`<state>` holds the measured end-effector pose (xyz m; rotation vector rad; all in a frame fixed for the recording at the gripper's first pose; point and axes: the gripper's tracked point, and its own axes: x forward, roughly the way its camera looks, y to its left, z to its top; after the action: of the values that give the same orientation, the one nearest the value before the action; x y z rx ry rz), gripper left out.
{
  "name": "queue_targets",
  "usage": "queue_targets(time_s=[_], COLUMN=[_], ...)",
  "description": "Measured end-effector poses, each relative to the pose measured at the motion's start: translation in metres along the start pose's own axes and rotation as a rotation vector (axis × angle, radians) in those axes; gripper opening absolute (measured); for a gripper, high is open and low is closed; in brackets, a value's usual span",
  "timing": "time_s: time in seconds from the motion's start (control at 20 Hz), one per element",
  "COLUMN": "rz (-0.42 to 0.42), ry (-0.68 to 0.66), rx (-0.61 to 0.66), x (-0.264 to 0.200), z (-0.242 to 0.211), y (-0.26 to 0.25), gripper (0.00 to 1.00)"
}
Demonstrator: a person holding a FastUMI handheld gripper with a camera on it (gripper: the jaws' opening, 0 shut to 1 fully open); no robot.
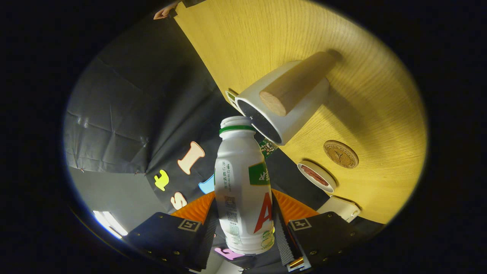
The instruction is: Take the bottle from table, then pour the juice into the cup, finally place the bottle on the coaster
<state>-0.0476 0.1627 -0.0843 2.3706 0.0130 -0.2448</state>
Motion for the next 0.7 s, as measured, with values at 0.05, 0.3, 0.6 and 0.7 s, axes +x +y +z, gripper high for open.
queue_targets(time_s=[0.05, 0.3, 0.6, 0.7], rz=[0.001, -0.004, -0.030, -0.034], ry=[-0.005, -0.005, 0.023, 0.033], rx=[0.011, 0.012, -0.141, -0.280], x=[0.001, 0.001, 0.003, 0.004], z=[-0.002, -0.004, -0.013, -0.013], y=[0.000, -0.006, -0.019, -0.021], gripper=[0.70, 0.70, 0.70, 0.69])
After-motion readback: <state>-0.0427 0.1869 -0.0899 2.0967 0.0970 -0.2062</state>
